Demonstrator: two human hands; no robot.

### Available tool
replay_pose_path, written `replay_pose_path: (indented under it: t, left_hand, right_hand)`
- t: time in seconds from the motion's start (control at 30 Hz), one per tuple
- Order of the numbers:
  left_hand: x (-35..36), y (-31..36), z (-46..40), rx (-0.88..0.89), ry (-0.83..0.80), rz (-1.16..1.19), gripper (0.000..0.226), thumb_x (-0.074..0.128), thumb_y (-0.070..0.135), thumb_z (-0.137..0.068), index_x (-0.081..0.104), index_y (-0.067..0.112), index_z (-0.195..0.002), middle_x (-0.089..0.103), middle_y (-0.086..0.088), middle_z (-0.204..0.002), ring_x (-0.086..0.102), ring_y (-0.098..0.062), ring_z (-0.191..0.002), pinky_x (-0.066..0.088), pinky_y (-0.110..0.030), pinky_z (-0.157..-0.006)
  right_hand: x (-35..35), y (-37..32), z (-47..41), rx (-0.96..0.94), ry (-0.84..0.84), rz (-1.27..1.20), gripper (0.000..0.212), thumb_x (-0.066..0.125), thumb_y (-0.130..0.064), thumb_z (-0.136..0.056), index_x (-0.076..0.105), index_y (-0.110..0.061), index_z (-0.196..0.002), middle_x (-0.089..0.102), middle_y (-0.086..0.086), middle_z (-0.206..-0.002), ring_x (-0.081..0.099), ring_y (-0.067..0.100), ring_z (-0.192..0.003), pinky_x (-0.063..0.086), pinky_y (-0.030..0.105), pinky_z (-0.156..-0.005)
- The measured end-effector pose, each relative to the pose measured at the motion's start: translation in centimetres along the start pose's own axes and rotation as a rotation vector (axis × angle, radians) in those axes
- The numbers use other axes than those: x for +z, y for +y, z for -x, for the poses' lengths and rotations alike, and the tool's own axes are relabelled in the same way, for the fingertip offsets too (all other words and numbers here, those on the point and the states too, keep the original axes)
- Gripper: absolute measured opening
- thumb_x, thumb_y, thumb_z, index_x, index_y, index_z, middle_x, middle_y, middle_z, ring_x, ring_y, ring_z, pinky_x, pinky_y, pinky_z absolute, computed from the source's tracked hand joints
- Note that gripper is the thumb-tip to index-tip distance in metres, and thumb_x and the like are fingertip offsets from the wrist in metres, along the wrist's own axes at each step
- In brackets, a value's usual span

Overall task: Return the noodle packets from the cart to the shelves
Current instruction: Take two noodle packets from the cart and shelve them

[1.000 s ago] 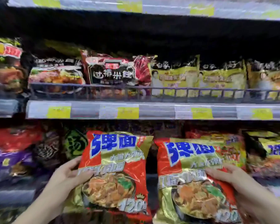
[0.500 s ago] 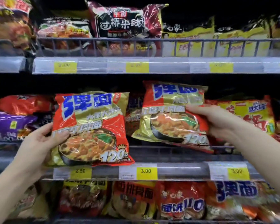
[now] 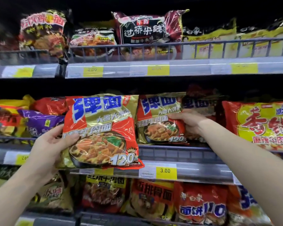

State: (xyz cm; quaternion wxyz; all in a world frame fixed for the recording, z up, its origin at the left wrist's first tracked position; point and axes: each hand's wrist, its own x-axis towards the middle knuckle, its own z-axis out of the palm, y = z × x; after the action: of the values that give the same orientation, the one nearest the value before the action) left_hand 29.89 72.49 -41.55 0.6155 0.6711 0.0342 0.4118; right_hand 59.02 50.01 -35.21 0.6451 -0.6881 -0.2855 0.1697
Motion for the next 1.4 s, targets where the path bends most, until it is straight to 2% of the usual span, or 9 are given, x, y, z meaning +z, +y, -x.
replay_pose_path:
  t: [0.2, 0.37, 0.5, 0.6, 0.73, 0.83, 1.0, 1.2, 1.4]
  left_hand:
    - [1.2, 0.2, 0.8, -0.001, -0.006, -0.01, 0.099, 0.089, 0.053, -0.011, 0.061, 0.022, -0.1, 0.076, -0.005, -0.081, 0.072, -0.02, -0.063, 0.055, -0.025, -0.048]
    - [2.1, -0.1, 1.3, -0.008, -0.027, 0.017, 0.098, 0.089, 0.052, -0.012, 0.061, 0.023, -0.1, 0.076, -0.006, -0.081, 0.072, -0.02, -0.064, 0.054, -0.025, -0.047]
    - [2.4, -0.4, 1.1, -0.01, -0.026, 0.037, 0.097, 0.09, 0.05, -0.013, 0.061, 0.022, -0.101, 0.075, -0.008, -0.082, 0.072, -0.021, -0.064, 0.055, -0.026, -0.048]
    - [2.8, -0.7, 0.7, -0.013, -0.028, 0.054, 0.099, 0.091, 0.049, -0.014, 0.061, 0.021, -0.104, 0.075, -0.009, -0.085, 0.072, -0.022, -0.067, 0.056, -0.028, -0.051]
    - [3.5, -0.7, 0.3, -0.009, -0.029, 0.053, 0.095, 0.09, 0.051, -0.017, 0.062, 0.022, -0.102, 0.075, -0.009, -0.086, 0.072, -0.024, -0.069, 0.056, -0.028, -0.052]
    - [4.0, -0.5, 0.0, -0.008, -0.029, 0.07, 0.094, 0.091, 0.05, -0.02, 0.062, 0.019, -0.104, 0.075, -0.01, -0.089, 0.072, -0.025, -0.072, 0.057, -0.031, -0.054]
    - [5.1, 0.1, -0.7, -0.01, -0.055, 0.097, 0.064, 0.085, 0.034, -0.047, 0.063, 0.012, -0.103, 0.075, -0.008, -0.086, 0.072, -0.022, -0.069, 0.057, -0.03, -0.054]
    - [6.1, 0.4, -1.3, -0.05, -0.082, 0.027, 0.038, 0.066, 0.027, -0.07, 0.063, 0.011, -0.104, 0.075, -0.007, -0.09, 0.071, -0.02, -0.074, 0.059, -0.03, -0.059]
    - [6.0, -0.4, -2.5, -0.045, -0.198, -0.12, 0.034, 0.039, 0.042, -0.096, 0.064, 0.024, -0.112, 0.066, 0.002, -0.102, 0.058, -0.027, -0.103, 0.041, -0.037, -0.098]
  right_hand:
    - [1.0, 0.7, 0.1, 0.007, 0.068, 0.054, 0.043, 0.074, -0.011, -0.078, 0.054, -0.006, -0.115, 0.07, 0.013, -0.092, 0.07, 0.021, -0.068, 0.056, 0.028, -0.051]
    - [2.0, 0.4, 0.3, -0.046, 0.22, 0.447, 0.091, 0.083, -0.046, -0.061, 0.045, -0.013, -0.137, 0.058, 0.013, -0.131, 0.062, 0.033, -0.11, 0.05, 0.049, -0.094]
    - [4.1, -1.0, 2.0, -0.066, 0.436, 0.831, 0.048, 0.073, -0.042, -0.078, 0.058, 0.0, -0.097, 0.064, 0.014, -0.104, 0.062, 0.025, -0.082, 0.048, 0.028, -0.06]
    - [4.8, -0.7, 2.7, -0.129, 0.549, 1.032, 0.088, 0.07, -0.044, -0.079, 0.027, 0.004, -0.139, 0.044, 0.02, -0.136, 0.049, 0.034, -0.121, 0.046, 0.04, -0.095]
    - [5.8, -1.1, 5.3, -0.467, 0.482, 0.551, 0.082, 0.048, -0.052, -0.091, 0.015, -0.006, -0.149, 0.03, 0.015, -0.151, 0.033, 0.03, -0.137, 0.03, 0.039, -0.108]
    - [6.6, -1.3, 7.1, -0.274, 0.138, 0.264, 0.066, 0.051, -0.065, -0.081, 0.055, -0.014, -0.122, 0.057, 0.016, -0.128, 0.057, 0.03, -0.113, 0.041, 0.035, -0.101]
    - [6.5, -0.9, 8.5, -0.036, -0.287, -0.001, 0.048, 0.067, -0.036, -0.079, 0.059, -0.007, -0.117, 0.073, 0.009, -0.095, 0.071, 0.02, -0.084, 0.056, 0.032, -0.079]
    - [5.8, -0.9, 8.1, -0.027, -0.249, -0.082, 0.026, 0.069, -0.016, -0.082, 0.065, -0.001, -0.103, 0.074, 0.007, -0.075, 0.071, 0.016, -0.063, 0.057, 0.026, -0.056]
    - [4.5, -1.3, 7.1, -0.002, -0.206, -0.165, 0.034, 0.071, -0.018, -0.073, 0.063, -0.004, -0.103, 0.071, 0.011, -0.089, 0.069, 0.021, -0.075, 0.058, 0.032, -0.07]
